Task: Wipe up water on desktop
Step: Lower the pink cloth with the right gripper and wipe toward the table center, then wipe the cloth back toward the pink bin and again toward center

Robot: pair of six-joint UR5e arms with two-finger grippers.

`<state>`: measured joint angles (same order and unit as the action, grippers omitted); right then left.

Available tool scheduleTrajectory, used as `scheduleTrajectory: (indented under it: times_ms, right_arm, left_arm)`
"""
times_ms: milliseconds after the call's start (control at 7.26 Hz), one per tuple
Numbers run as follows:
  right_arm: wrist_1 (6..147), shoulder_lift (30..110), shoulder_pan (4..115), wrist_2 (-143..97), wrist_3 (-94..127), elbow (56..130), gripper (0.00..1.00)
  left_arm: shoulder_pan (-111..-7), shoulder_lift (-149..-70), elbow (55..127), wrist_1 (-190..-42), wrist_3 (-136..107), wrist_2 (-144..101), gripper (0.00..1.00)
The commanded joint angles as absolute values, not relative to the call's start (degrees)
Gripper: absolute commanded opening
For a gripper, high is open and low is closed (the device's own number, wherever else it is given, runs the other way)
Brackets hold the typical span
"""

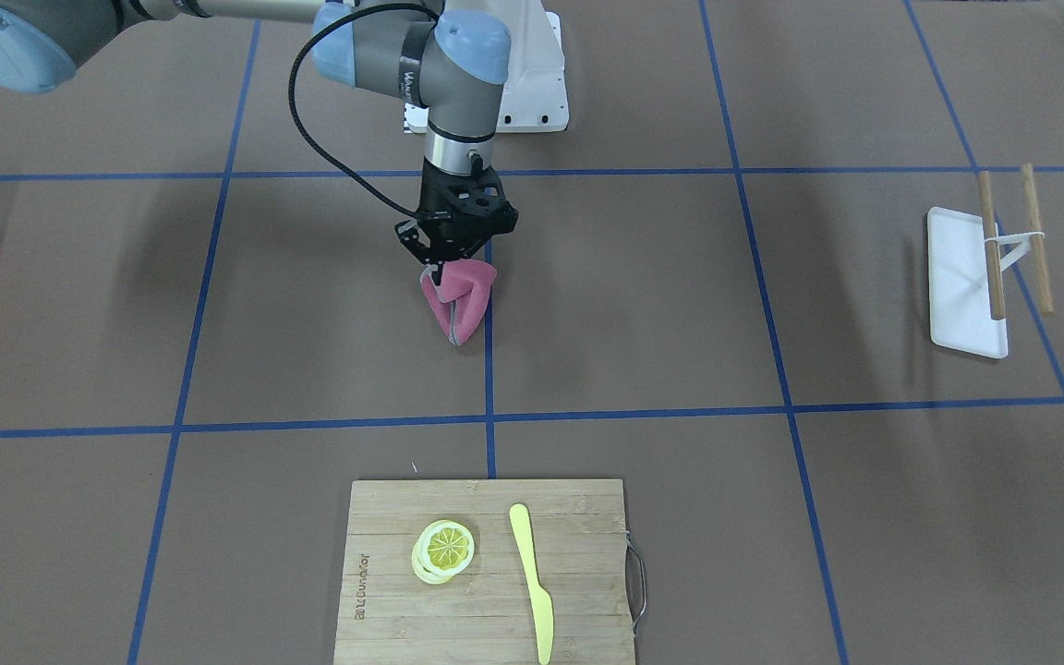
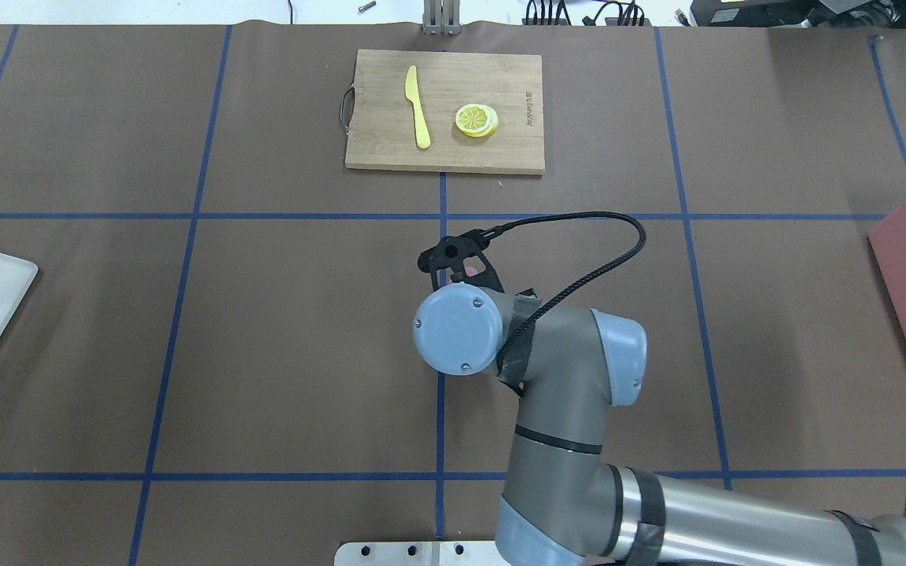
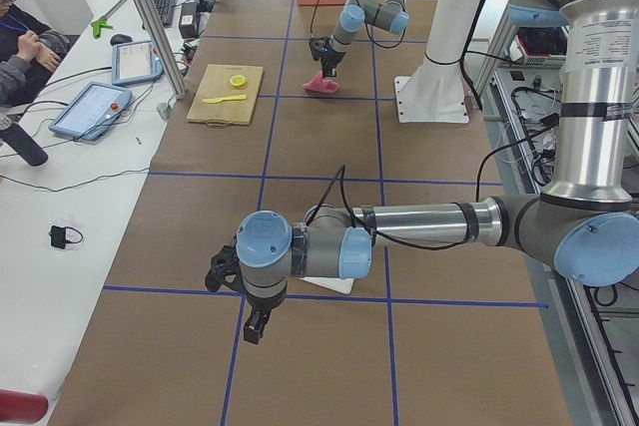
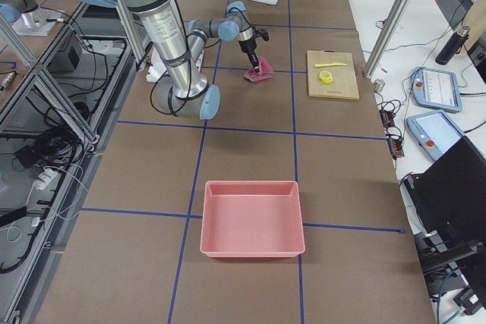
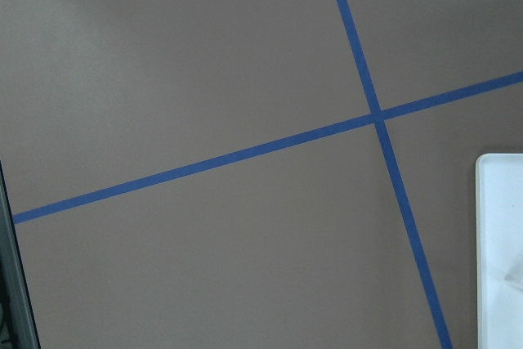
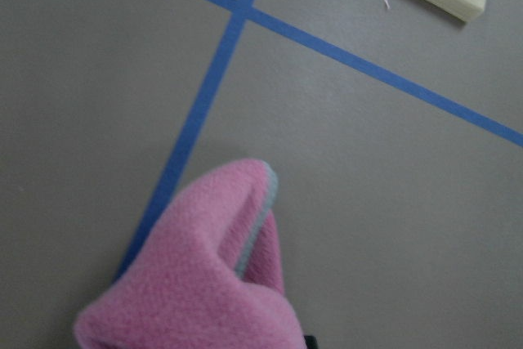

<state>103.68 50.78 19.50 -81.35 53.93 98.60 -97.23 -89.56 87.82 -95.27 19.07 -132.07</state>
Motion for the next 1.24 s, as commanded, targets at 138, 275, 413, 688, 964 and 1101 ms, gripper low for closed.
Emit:
scheduleTrajectory:
  times_ms: [138,275,413,688,964,1101]
  right_arm:
    - [114.8,63.6,23.5,-81.1,43.1,109.1,0.00]
    - [114.8,67.7,26.4,-81.1,38.5,109.2,0.00]
    - [114.8,71.9,28.8,-80.3,34.5,109.7,0.00]
    - [114.5,79.9,31.2,-78.1,29.8,112.7,0.00]
    - [114.5,81.8,31.0,-77.9,29.3,115.6,0.00]
    - [114.5,77.7,30.9,-78.2,30.3,115.1,0.00]
  left_arm:
    - [-97.2,-89.2,87.8,-95.4,19.2,-132.2,0.99]
    - [-97.2,-88.6,88.1,-95.4,19.1,-132.2,0.99]
    - [-97.2,-88.5,88.2,-95.4,19.1,-132.2,0.99]
    - [-97.2,-88.4,88.2,-95.5,19.1,-132.2,0.99]
    - [-97.2,-88.5,88.1,-95.4,19.1,-132.2,0.99]
    - [-97.2,-88.5,88.2,-95.4,19.1,-132.2,0.99]
